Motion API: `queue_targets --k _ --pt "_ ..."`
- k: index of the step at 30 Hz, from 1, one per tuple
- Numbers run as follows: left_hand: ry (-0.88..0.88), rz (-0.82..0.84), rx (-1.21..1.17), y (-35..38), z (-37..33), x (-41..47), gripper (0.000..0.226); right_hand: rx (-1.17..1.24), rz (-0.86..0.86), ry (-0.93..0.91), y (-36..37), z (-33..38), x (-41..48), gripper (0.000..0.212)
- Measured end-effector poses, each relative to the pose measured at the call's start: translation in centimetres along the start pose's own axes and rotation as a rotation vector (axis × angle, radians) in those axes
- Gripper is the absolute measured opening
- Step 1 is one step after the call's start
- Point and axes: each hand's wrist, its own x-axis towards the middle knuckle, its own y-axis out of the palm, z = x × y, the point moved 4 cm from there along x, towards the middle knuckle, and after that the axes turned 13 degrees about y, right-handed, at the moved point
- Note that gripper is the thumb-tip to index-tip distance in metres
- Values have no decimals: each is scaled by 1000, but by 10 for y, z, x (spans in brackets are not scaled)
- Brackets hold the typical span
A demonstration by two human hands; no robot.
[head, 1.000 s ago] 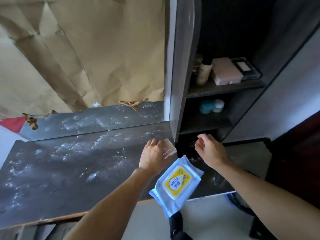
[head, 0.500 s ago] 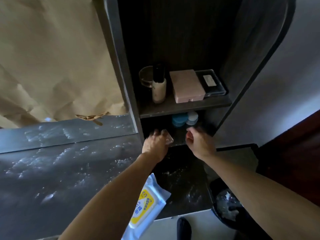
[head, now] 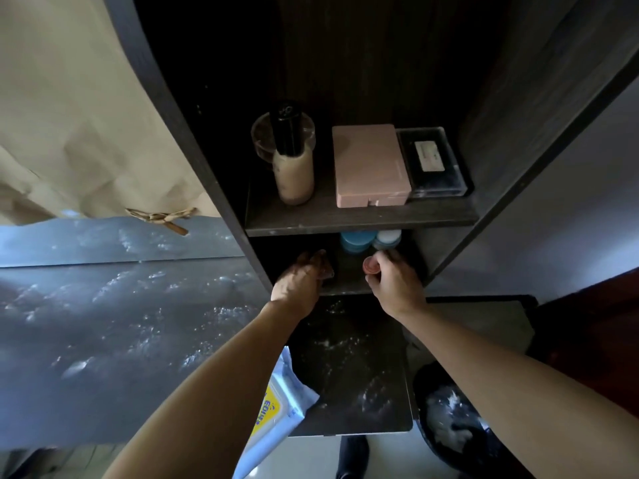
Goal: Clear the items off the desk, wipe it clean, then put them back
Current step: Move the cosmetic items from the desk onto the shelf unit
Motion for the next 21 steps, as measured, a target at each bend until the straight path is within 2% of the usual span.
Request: queue_targets --k 3,5,8,11,14,16,21 --pt "15 11 0 0 0 -8 58 -34 11 8 0 1 -2 21" --pt "44 -49 10 -6 -5 -22 58 -64 23 2 -1 2 -7 26" --pt "125 -206 6 -22 -14 -58 44 -112 -31 -17 -7 8 -23 31" --pt "129 -270 29 -30 -5 -106 26 -75 -106 -81 -10 21 -48 33" --pt "50 -239 50 -27 24 -168 19 -45 -98 -87 1 39 -81 34" --pt "-20 -209 48 -25 46 -211 22 -27 -67 -69 14 51 -109 34" --pt "-210 -90 33 -17 86 -295 16 -37 85 -28 55 77 -174 32"
